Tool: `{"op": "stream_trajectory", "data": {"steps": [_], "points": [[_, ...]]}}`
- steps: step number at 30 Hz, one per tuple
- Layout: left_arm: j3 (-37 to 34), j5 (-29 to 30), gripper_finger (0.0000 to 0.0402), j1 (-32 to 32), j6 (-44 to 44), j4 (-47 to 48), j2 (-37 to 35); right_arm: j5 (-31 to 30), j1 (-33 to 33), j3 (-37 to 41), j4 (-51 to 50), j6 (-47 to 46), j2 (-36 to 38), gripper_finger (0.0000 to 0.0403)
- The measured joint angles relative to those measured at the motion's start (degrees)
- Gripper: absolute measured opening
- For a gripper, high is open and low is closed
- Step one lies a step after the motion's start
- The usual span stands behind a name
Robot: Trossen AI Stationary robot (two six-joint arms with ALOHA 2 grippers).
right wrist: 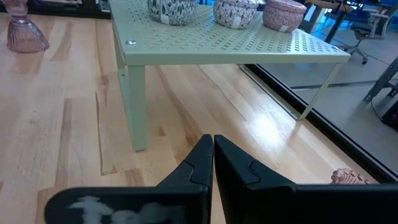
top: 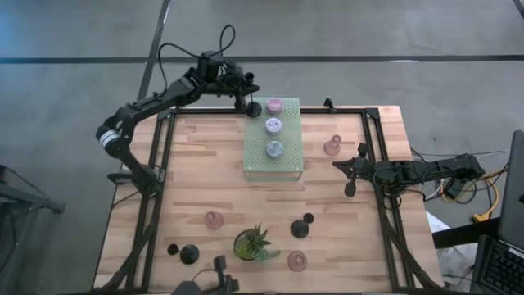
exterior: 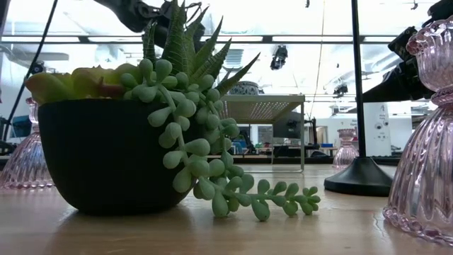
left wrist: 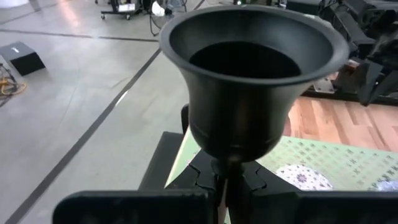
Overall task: Pick & Place candle stick holders
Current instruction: Put the top left black candle holder on the shelf
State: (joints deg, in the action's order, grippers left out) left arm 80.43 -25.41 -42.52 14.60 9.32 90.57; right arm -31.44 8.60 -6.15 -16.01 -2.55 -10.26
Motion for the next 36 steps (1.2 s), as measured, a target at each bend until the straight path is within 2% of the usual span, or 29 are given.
{"op": "stream_trajectory", "data": {"steps": [20,27,36], "points": [[0.0,-0.7,0.0011,0.0,-1.1,-3.6,3.6,0.0,0.0,0.0,0.0,0.0,0.0,0.0009],[-0.1,-0.6,0.0054,-0.1,-0.9,-4.8,3.8,0.0,0.0,0.0,0.0,0.0,0.0,0.0008],[-0.1,-0.2,0.0073,-0.1,-0.8,-5.0,3.8,0.0,0.0,0.0,0.0,0.0,0.0,0.0008]]}}
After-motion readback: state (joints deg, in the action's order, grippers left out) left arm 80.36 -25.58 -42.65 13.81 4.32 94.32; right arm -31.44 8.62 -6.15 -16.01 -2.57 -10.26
